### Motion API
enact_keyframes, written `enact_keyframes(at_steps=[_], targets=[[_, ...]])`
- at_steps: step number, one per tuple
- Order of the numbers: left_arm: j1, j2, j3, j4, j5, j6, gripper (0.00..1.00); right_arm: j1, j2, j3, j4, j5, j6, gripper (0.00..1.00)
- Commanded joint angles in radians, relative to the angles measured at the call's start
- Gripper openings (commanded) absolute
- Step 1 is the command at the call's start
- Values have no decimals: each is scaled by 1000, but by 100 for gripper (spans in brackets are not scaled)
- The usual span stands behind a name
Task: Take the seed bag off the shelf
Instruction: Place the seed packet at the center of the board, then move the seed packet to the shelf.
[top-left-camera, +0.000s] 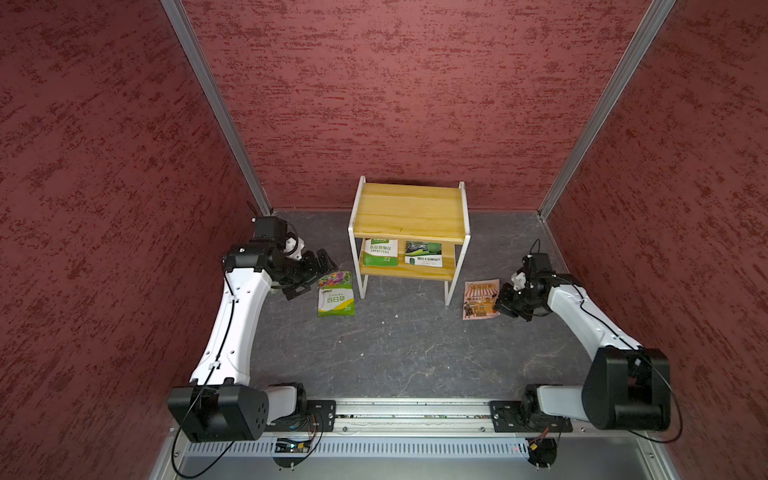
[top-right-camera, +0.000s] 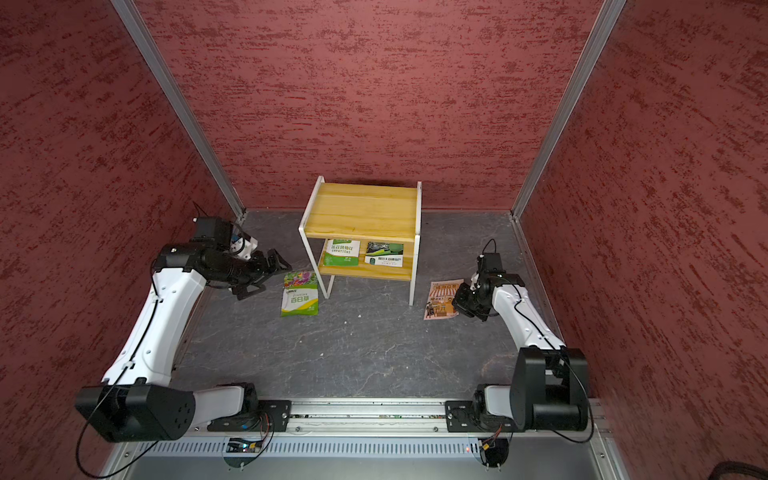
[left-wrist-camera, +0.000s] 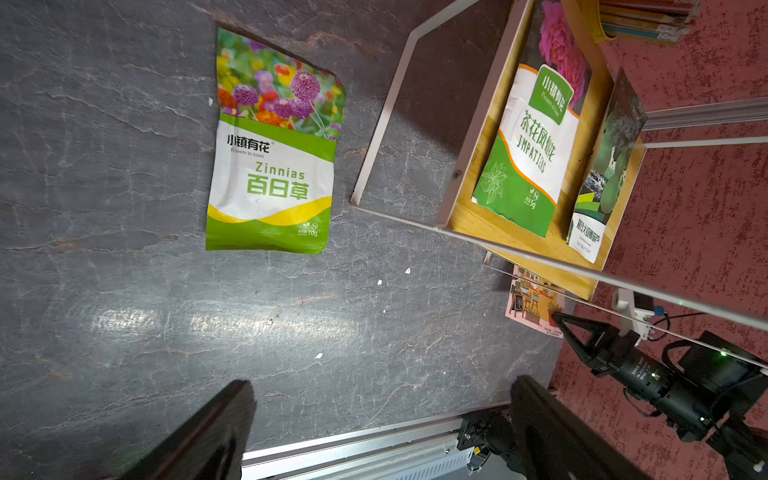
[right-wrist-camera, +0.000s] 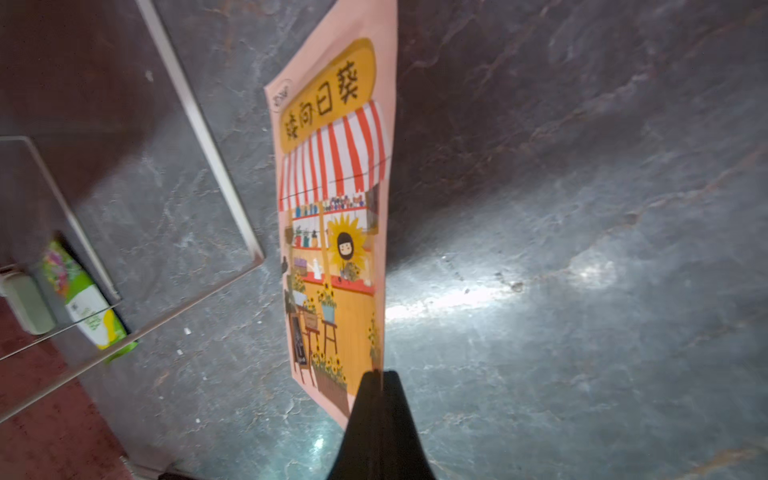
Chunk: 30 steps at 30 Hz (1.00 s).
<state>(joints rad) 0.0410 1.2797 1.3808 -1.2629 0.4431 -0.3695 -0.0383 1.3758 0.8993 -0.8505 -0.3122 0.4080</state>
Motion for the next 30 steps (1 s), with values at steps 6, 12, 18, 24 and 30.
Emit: enact_keyframes(at_steps=[6, 12, 18, 24, 30], targets=[[6, 36, -30, 61, 40, -14, 100, -21, 175, 109, -61, 216, -147, 45], [5, 85, -16, 138, 86, -39, 100, -22, 88, 226, -192, 325, -75, 98], [-12, 164, -4, 245, 117, -42, 100, -18, -162, 237, -271, 191, 68, 98], [-64, 282, 29, 343, 121, -62, 100, 103, -382, 108, -267, 117, 264, 98], [-102, 408, 108, 396, 108, -34, 100, 224, -497, 33, -285, 131, 364, 98]])
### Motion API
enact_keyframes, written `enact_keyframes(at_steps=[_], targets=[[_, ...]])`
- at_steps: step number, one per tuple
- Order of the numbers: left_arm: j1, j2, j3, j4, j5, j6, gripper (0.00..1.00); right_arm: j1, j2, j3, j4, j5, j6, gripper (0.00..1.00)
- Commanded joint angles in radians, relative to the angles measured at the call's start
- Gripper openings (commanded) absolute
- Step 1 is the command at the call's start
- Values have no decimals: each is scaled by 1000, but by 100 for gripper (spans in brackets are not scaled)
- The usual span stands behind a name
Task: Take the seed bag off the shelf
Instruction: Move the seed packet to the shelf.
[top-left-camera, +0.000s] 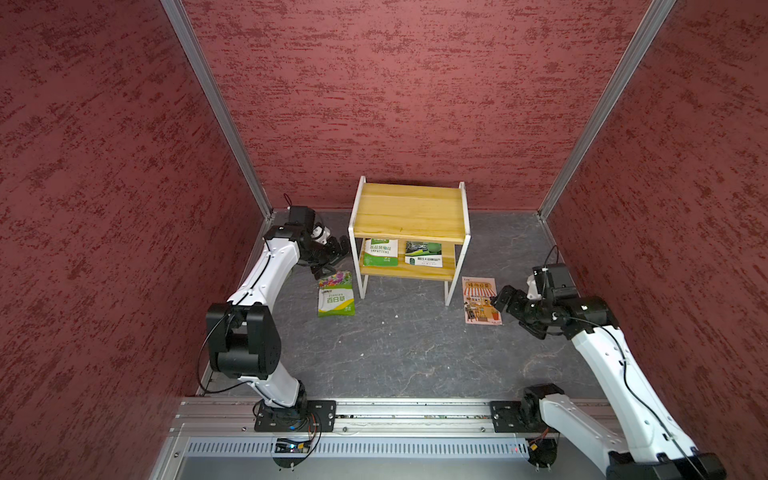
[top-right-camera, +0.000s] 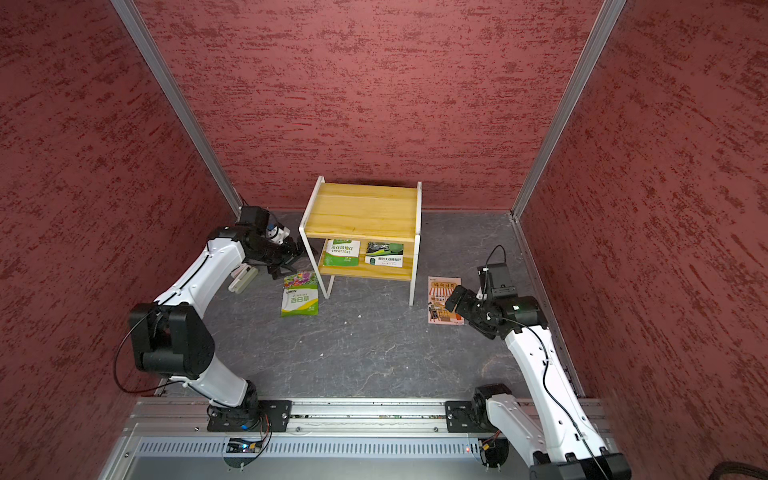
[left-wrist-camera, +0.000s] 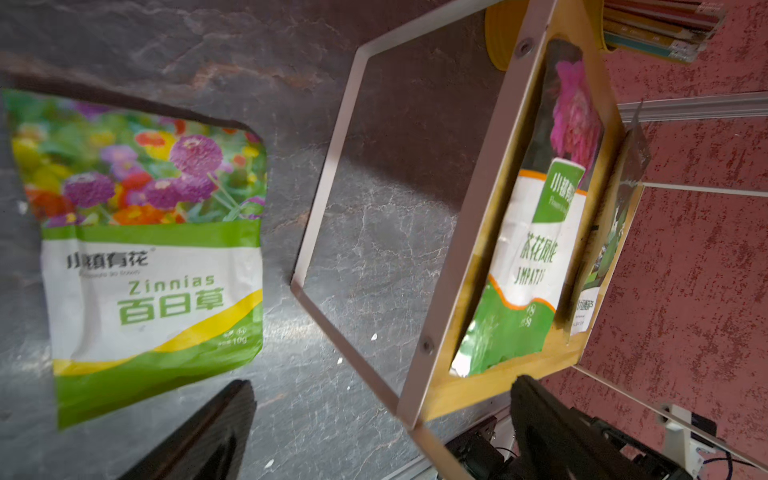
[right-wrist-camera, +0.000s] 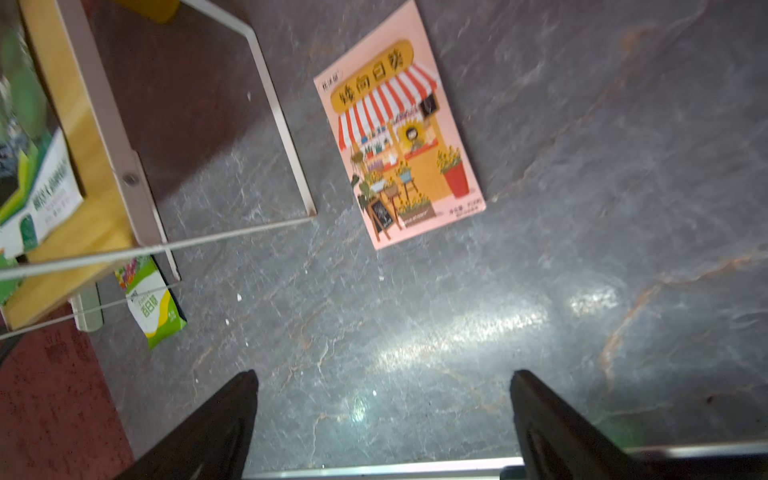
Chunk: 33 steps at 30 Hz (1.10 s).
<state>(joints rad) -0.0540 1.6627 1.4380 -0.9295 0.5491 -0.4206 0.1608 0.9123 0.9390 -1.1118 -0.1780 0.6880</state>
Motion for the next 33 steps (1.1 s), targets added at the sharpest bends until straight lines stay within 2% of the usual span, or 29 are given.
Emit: enact_keyframes(at_steps=[1, 9, 20, 25, 33], targets=[[-9, 42, 63, 75, 4, 15, 100, 34, -47, -11, -31, -2, 90, 98], [-54, 161, 176, 104, 3, 12, 100, 80, -85, -25, -54, -4, 119, 98], [-113, 259, 246, 106, -36, -13, 100, 134, -92, -46, -28, 5, 168, 98], [-136, 281, 224, 87, -54, -13, 100, 150, -101, -55, -25, 17, 184, 98], [-154, 233, 97, 89, -72, -4, 100, 165, -124, -69, -26, 31, 206, 98]])
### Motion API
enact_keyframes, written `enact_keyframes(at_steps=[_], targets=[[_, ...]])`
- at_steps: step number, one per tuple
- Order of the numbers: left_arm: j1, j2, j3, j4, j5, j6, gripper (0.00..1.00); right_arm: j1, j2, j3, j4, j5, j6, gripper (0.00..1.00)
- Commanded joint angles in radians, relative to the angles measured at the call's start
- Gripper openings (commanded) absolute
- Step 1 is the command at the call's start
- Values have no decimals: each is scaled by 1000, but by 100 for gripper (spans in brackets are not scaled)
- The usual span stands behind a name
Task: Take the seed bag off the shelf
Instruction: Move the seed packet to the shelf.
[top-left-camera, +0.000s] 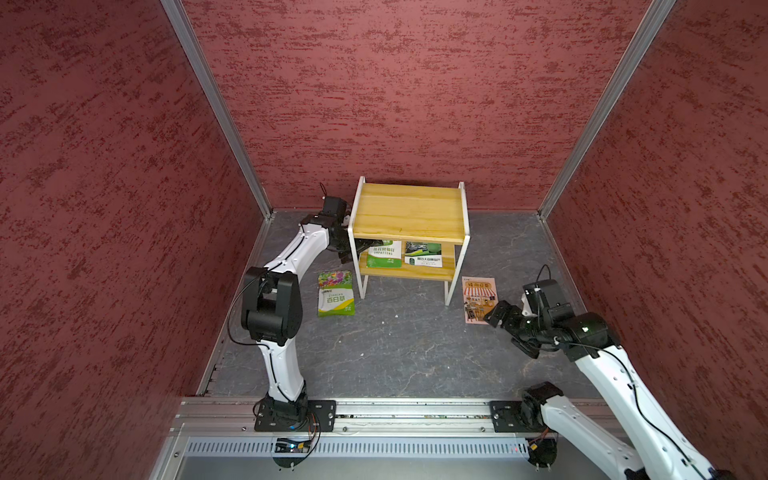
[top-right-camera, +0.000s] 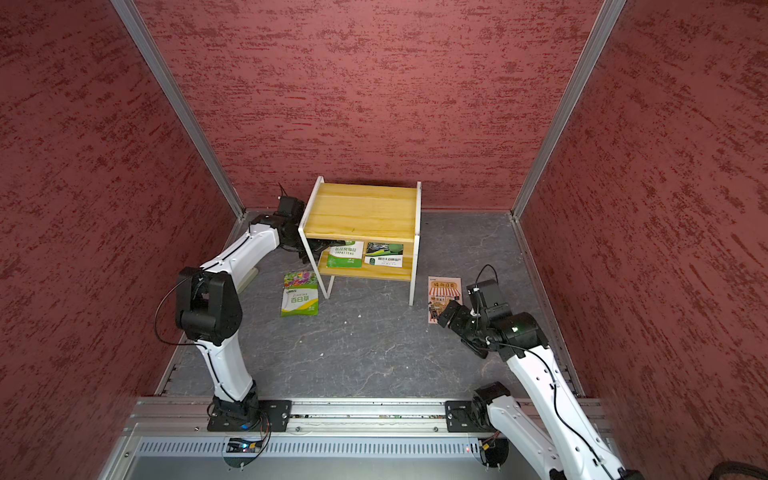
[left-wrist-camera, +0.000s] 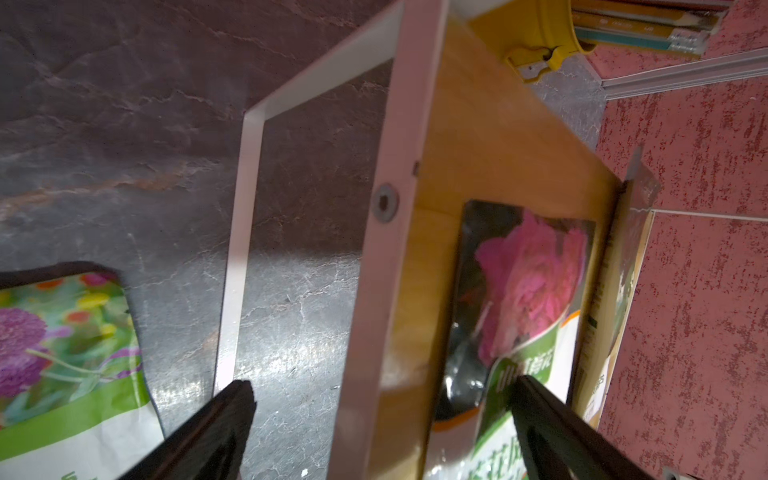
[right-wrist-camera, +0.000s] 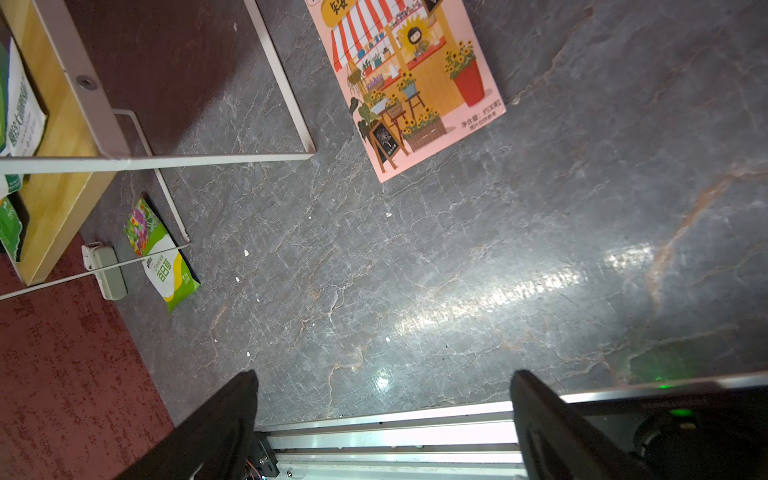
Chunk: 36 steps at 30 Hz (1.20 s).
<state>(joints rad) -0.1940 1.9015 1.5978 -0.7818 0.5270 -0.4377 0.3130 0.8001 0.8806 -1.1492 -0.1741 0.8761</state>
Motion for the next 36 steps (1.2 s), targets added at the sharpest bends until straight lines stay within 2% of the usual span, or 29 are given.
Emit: enact_keyframes(at_steps=[1, 19, 36], targets=[[-15, -16, -77, -55, -50, 14, 100, 13, -12, -12, 11, 27, 19, 98], [-67, -124, -209, -43, -76, -13, 100, 73, 21, -2, 60, 45, 59, 98], [-56, -131, -74, -91, -70, -21, 100, 181, 35, 43, 156, 54, 92, 98]])
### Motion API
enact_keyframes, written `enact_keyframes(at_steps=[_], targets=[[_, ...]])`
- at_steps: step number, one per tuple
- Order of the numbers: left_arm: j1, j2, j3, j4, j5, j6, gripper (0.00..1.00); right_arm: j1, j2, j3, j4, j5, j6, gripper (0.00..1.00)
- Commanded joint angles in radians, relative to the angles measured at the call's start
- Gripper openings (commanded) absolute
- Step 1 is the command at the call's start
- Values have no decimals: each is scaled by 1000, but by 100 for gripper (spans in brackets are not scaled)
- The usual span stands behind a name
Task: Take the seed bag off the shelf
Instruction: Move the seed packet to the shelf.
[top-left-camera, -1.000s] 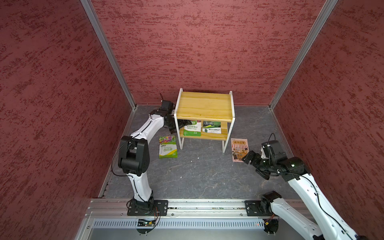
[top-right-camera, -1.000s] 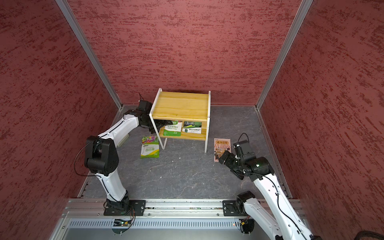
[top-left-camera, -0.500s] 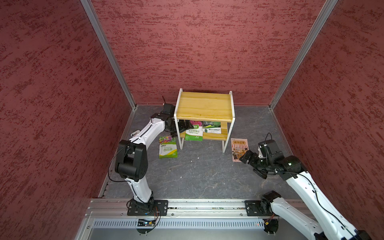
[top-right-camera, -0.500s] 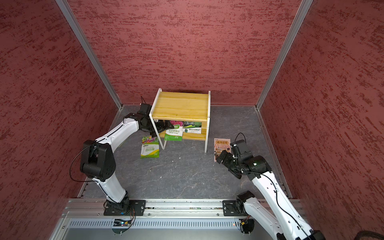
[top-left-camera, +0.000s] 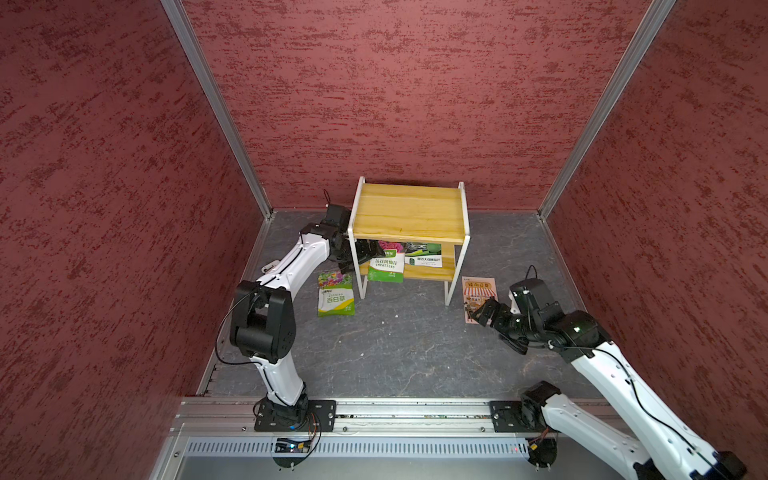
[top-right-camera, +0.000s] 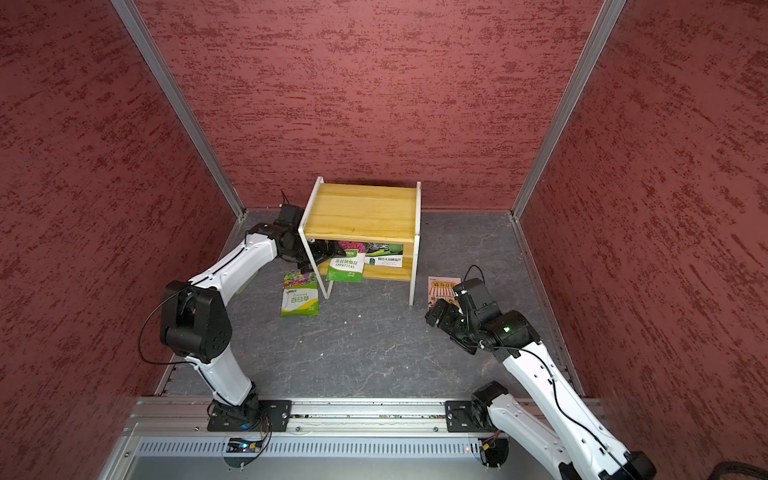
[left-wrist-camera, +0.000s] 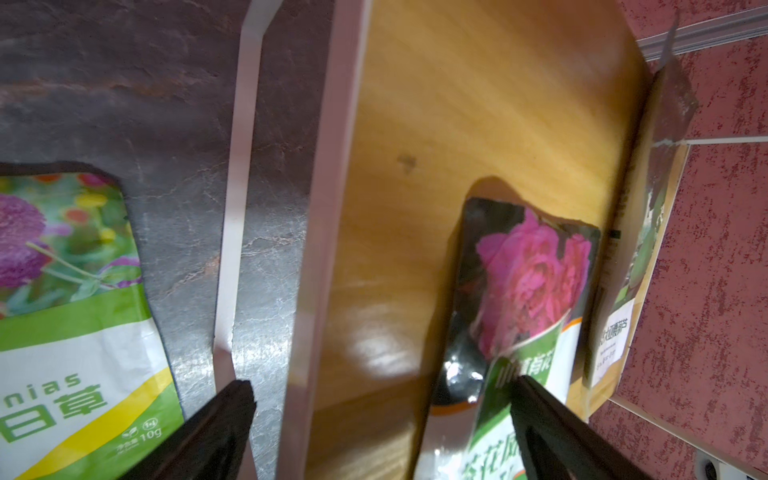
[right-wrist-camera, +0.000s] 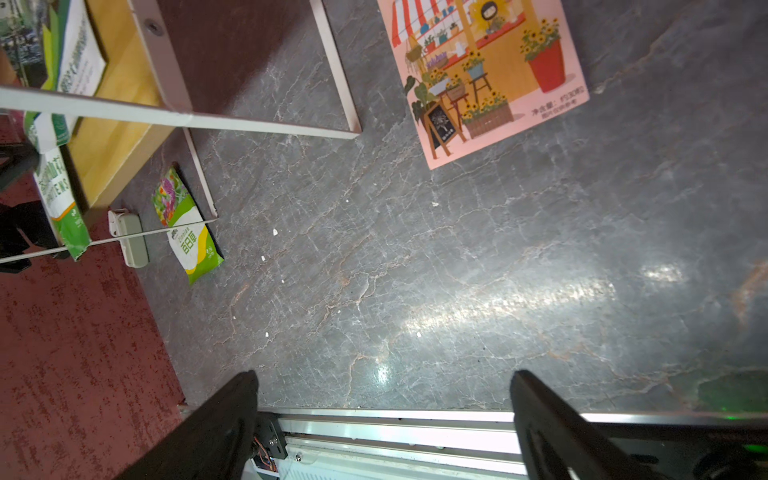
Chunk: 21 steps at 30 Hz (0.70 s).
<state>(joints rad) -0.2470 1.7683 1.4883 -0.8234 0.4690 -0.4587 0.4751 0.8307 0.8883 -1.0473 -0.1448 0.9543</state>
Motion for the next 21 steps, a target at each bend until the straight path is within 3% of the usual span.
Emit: enact_keyframes(at_steps=[1, 9, 14, 21], targets=[[-3, 1, 42, -54, -11, 0, 100, 28, 10, 38, 61, 28, 17, 98], [40, -32, 67, -42, 44, -25, 100, 152, 73, 58, 181, 61, 42, 98], [99, -51, 77, -75, 71, -17, 100, 247, 142, 33, 394, 45, 49, 98], [202, -143, 22, -138, 71, 23, 100, 388, 342, 75, 622, 86, 47, 98]])
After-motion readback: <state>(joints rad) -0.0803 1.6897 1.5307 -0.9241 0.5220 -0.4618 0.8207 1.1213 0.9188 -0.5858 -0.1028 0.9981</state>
